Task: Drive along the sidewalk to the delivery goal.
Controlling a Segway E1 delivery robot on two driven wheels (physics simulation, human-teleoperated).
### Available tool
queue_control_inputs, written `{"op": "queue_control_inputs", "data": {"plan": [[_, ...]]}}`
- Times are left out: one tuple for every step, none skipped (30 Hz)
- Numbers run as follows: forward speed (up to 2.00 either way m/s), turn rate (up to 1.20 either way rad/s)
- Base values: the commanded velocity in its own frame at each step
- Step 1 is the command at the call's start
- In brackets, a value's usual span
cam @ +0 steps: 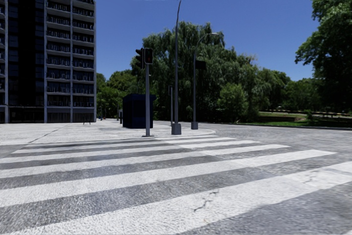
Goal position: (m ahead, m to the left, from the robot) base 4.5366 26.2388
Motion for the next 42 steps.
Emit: {"op": "queue_control_inputs", "data": {"plan": [[1.57, 0.65], [1.57, 0.65], [1.57, 0.65], [1.57, 0.65], [1.57, 0.65], [1.57, 0.65], [1.57, 0.65], [1.57, 0.65], [1.57, 0.65], [1.57, 0.65], [1.57, 0.65], [1.57, 0.65], [1.57, 0.65], [1.57, 0.65], [1.57, 0.65], [1.57, 0.65], [1.57, 0.65], [1.57, 0.65], [1.57, 0.65], [1.57, 0.65], [1.57, 0.65], [1.57, 0.65], [1.57, 0.65], [1.57, 0.65], [1.57, 0.65], [1.57, 0.64], [1.57, 0.6], [1.57, 0.39], [1.57, 0.0], [1.71, 0.0], [1.71, 0.0], [2.0, 0.0], [2.0, 0.0], [2.0, 0.0], [2.0, 0.0], [2.0, 0.0], [2.0, 0.0], [2.0, 0.0], [2.0, 0.0], [2.0, 0.0], [2.0, 0.0], [2.0, 0.0]]}}
